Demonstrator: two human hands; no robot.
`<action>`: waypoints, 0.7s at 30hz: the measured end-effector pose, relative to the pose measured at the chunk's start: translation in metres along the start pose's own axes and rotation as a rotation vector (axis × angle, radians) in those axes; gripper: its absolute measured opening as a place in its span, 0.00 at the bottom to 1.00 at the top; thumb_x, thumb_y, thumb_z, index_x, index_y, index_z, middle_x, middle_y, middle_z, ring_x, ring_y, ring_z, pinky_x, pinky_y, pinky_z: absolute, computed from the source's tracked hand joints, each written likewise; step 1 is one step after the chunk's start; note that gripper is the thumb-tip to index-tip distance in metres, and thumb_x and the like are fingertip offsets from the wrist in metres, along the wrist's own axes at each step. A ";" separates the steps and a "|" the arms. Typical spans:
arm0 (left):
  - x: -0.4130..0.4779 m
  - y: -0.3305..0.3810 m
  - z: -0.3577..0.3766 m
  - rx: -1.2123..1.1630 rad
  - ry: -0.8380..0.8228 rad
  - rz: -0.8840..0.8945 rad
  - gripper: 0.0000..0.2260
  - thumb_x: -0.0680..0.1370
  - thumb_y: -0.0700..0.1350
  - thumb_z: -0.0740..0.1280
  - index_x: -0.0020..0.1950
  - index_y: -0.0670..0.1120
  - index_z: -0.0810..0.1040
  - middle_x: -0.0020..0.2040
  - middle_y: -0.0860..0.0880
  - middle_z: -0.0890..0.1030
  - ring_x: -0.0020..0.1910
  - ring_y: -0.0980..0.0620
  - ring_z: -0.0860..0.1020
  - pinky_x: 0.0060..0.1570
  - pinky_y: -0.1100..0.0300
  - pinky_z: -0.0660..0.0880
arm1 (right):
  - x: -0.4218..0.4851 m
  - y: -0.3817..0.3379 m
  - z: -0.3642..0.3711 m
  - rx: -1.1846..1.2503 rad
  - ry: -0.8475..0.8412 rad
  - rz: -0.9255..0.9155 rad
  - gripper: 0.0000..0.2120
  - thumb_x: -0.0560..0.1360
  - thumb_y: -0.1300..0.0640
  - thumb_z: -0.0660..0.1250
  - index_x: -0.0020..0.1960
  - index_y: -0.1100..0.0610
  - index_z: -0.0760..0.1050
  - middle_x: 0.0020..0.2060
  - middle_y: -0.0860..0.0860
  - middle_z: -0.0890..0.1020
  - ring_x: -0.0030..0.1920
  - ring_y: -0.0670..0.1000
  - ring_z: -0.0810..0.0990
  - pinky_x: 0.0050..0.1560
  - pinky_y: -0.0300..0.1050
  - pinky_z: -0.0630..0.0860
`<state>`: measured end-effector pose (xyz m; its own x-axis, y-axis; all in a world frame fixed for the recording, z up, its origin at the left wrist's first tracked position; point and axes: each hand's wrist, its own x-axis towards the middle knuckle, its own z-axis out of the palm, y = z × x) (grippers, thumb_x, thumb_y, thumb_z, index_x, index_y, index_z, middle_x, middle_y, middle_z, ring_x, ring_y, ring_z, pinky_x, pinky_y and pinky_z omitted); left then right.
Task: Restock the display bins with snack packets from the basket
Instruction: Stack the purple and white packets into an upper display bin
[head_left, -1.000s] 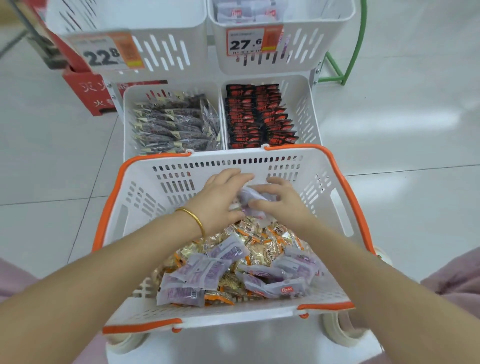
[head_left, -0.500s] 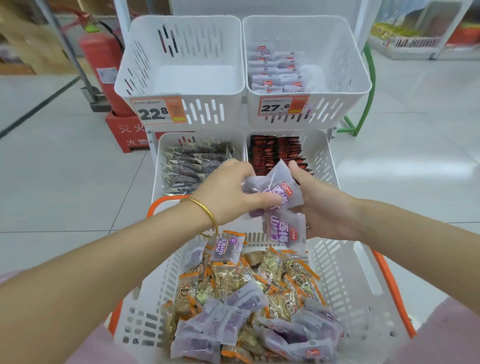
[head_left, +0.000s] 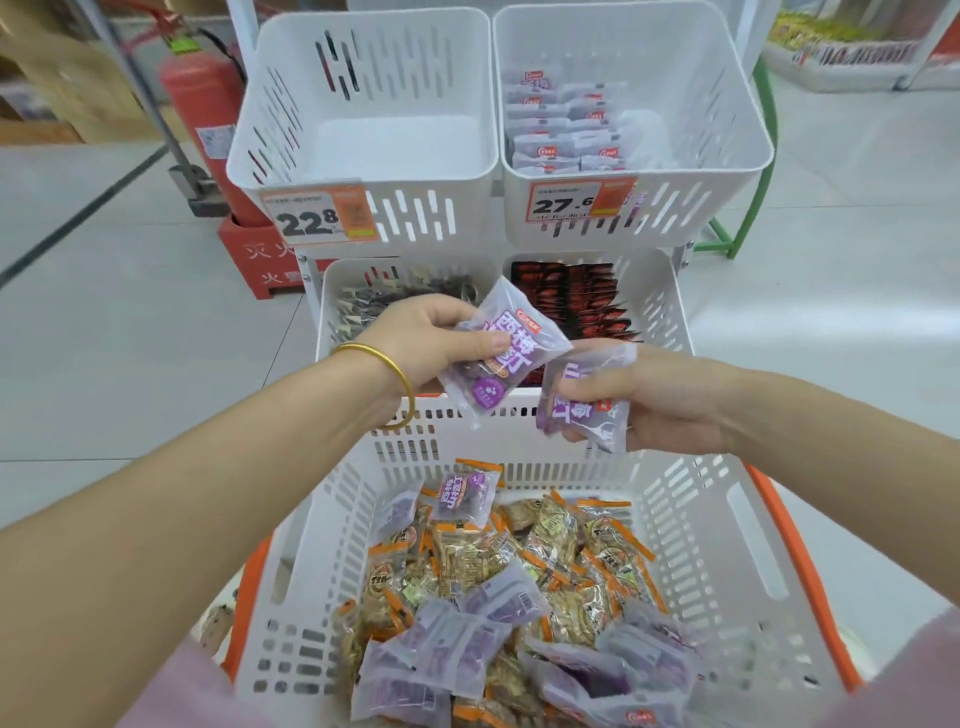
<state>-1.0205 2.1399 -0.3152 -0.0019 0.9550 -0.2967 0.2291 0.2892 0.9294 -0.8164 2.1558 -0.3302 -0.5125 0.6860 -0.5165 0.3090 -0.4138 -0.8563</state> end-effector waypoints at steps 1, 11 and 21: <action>0.002 -0.002 0.000 -0.009 0.021 -0.007 0.07 0.71 0.40 0.73 0.47 0.44 0.80 0.36 0.48 0.82 0.34 0.52 0.79 0.44 0.56 0.79 | 0.000 -0.001 -0.003 -0.026 0.043 -0.004 0.13 0.73 0.64 0.67 0.58 0.58 0.77 0.45 0.58 0.83 0.41 0.55 0.80 0.44 0.46 0.75; 0.006 -0.014 0.008 0.157 0.159 0.141 0.09 0.71 0.39 0.73 0.49 0.38 0.81 0.40 0.43 0.81 0.31 0.55 0.78 0.40 0.61 0.77 | -0.018 -0.018 -0.009 -0.436 0.129 -0.116 0.04 0.70 0.63 0.73 0.42 0.57 0.79 0.34 0.53 0.83 0.30 0.47 0.79 0.28 0.34 0.71; -0.002 -0.010 0.022 0.024 0.036 0.087 0.02 0.75 0.40 0.69 0.47 0.43 0.80 0.38 0.46 0.81 0.31 0.53 0.79 0.31 0.64 0.77 | -0.017 -0.018 0.000 -0.302 0.295 -0.359 0.06 0.68 0.60 0.74 0.38 0.57 0.77 0.26 0.47 0.78 0.25 0.43 0.75 0.25 0.37 0.70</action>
<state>-1.0011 2.1335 -0.3287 -0.0155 0.9783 -0.2066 0.2528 0.2037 0.9458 -0.8131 2.1517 -0.3060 -0.3952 0.9089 -0.1333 0.3943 0.0368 -0.9183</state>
